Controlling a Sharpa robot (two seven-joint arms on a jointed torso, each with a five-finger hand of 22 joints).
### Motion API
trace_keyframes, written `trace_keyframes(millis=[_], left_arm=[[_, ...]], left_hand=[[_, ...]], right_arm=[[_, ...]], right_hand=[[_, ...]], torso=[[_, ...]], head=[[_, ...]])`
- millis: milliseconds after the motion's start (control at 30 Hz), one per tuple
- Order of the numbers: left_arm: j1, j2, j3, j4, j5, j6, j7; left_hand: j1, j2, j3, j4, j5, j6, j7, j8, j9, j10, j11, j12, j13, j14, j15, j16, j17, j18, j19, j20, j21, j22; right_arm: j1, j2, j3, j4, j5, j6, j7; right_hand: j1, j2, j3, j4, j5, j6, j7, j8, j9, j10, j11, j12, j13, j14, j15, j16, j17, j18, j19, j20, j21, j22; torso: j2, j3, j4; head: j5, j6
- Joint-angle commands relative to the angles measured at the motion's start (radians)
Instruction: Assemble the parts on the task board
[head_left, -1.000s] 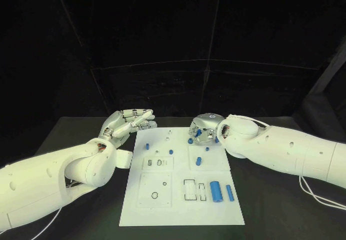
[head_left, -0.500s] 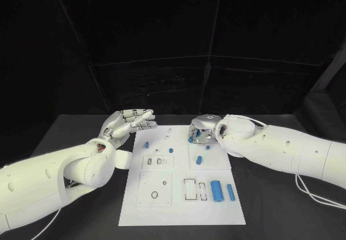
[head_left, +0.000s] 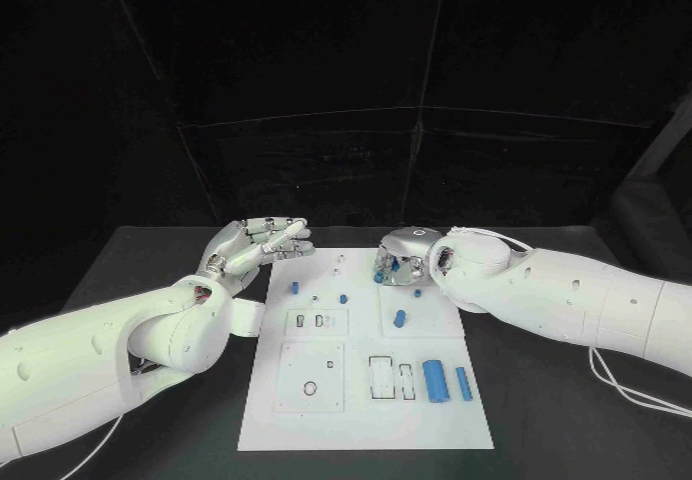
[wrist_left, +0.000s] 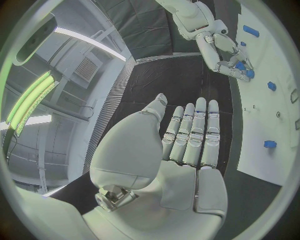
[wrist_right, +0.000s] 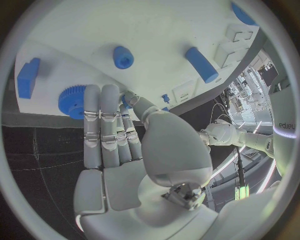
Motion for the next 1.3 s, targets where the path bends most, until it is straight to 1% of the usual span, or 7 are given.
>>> trace_keyframes(millis=[33, 133, 300, 500, 767, 967, 1300], left_arm=[[0.002, 0.001, 0.001, -0.001, 0.0, 0.015, 0.006], [0.002, 0.001, 0.001, -0.002, 0.0, 0.016, 0.005], [0.002, 0.0, 0.001, -0.004, 0.0, 0.018, 0.003], [0.002, 0.001, 0.001, -0.008, 0.0, 0.02, 0.001], [0.002, 0.001, 0.001, -0.011, 0.0, 0.021, 0.0], [0.002, 0.002, 0.001, -0.013, 0.0, 0.021, -0.001], [0.002, 0.002, 0.001, -0.016, 0.0, 0.02, -0.001]], left_hand=[[-0.007, 0.004, -0.005, -0.003, 0.004, 0.001, 0.003, -0.004, -0.001, 0.005, 0.001, -0.005, -0.001, 0.007, 0.003, -0.006, 0.001, 0.014, 0.009, 0.001, -0.003, -0.001], [-0.007, 0.004, -0.005, -0.003, 0.004, 0.001, 0.003, -0.004, -0.001, 0.005, 0.001, -0.005, -0.001, 0.007, 0.003, -0.006, 0.001, 0.014, 0.009, 0.001, -0.003, -0.001], [-0.007, 0.004, -0.005, -0.003, 0.004, 0.001, 0.003, -0.004, -0.001, 0.005, 0.001, -0.006, -0.001, 0.007, 0.003, -0.007, 0.001, 0.013, 0.009, 0.001, -0.004, -0.001], [-0.007, 0.004, -0.006, -0.004, 0.004, 0.0, 0.003, -0.005, -0.001, 0.005, 0.002, -0.006, -0.001, 0.007, 0.003, -0.007, 0.001, 0.013, 0.009, 0.001, -0.004, -0.002], [-0.007, 0.004, -0.006, -0.004, 0.004, 0.0, 0.003, -0.005, -0.001, 0.005, 0.002, -0.006, -0.001, 0.007, 0.003, -0.007, 0.001, 0.013, 0.009, 0.001, -0.004, -0.002], [-0.007, 0.004, -0.006, -0.005, 0.004, 0.0, 0.004, -0.006, -0.002, 0.004, 0.002, -0.007, -0.001, 0.007, 0.004, -0.008, 0.002, 0.013, 0.01, 0.001, -0.006, -0.002], [-0.006, 0.004, -0.007, -0.006, 0.004, -0.001, 0.004, -0.007, -0.002, 0.003, 0.003, -0.009, -0.001, 0.006, 0.004, -0.01, 0.002, 0.013, 0.01, 0.001, -0.007, -0.004]], right_arm=[[-0.001, 0.0, -0.002, 0.004, 0.004, -0.004, 0.008], [-0.001, -0.001, -0.002, 0.007, 0.004, -0.008, 0.008], [-0.001, -0.007, -0.002, 0.016, 0.005, -0.016, 0.009], [-0.001, -0.012, -0.001, 0.028, 0.01, -0.025, 0.014], [-0.001, -0.017, -0.001, 0.041, 0.012, -0.041, 0.016], [-0.001, -0.015, 0.01, 0.041, 0.014, -0.052, 0.017], [-0.001, -0.019, 0.015, 0.048, 0.018, -0.061, 0.017]], right_hand=[[0.002, -0.009, 0.006, -0.001, -0.004, 0.004, 0.001, -0.004, 0.0, 0.006, -0.001, -0.004, -0.001, 0.013, -0.004, 0.004, 0.002, 0.005, -0.007, -0.001, 0.004, 0.001], [-0.001, -0.015, 0.01, 0.003, -0.004, 0.003, 0.002, -0.004, 0.0, 0.006, -0.001, -0.006, -0.001, 0.011, -0.003, 0.01, 0.005, 0.005, -0.009, 0.0, 0.008, 0.004], [-0.009, -0.041, 0.016, 0.013, 0.005, -0.013, 0.014, -0.008, -0.003, -0.005, 0.007, -0.011, -0.002, 0.002, 0.002, 0.019, 0.009, 0.004, -0.015, 0.003, 0.017, 0.009], [-0.011, -0.06, 0.02, 0.019, 0.016, -0.03, 0.022, -0.008, -0.004, -0.02, 0.014, -0.012, -0.002, -0.004, 0.006, 0.026, 0.013, 0.004, -0.021, 0.008, 0.023, 0.013], [-0.012, -0.067, 0.021, 0.023, 0.018, -0.039, 0.024, -0.008, -0.004, -0.028, 0.016, -0.012, -0.002, -0.007, 0.008, 0.03, 0.015, 0.005, -0.024, 0.01, 0.026, 0.014], [-0.013, -0.072, 0.021, 0.029, 0.021, -0.046, 0.03, -0.008, -0.004, -0.037, 0.02, -0.012, -0.001, -0.01, 0.01, 0.033, 0.016, 0.005, -0.027, 0.012, 0.029, 0.015], [-0.013, -0.085, 0.013, 0.041, 0.023, -0.07, 0.043, -0.008, -0.005, -0.058, 0.029, -0.011, -0.001, -0.016, 0.017, 0.037, 0.014, 0.005, -0.033, 0.018, 0.034, 0.018]], torso=[[0.003, 0.0014, 0.0005], [0.005, 0.0017, 0.0013], [0.007, 0.0028, 0.0015], [0.009, 0.0043, 0.0016], [0.011, 0.0049, 0.0031], [0.013, 0.0062, 0.0038], [0.014, 0.0066, 0.005]], head=[[0.0, 0.001], [0.0, 0.003], [0.002, 0.004], [0.002, 0.005], [0.0, 0.005], [-0.001, 0.005], [-0.001, 0.005]])
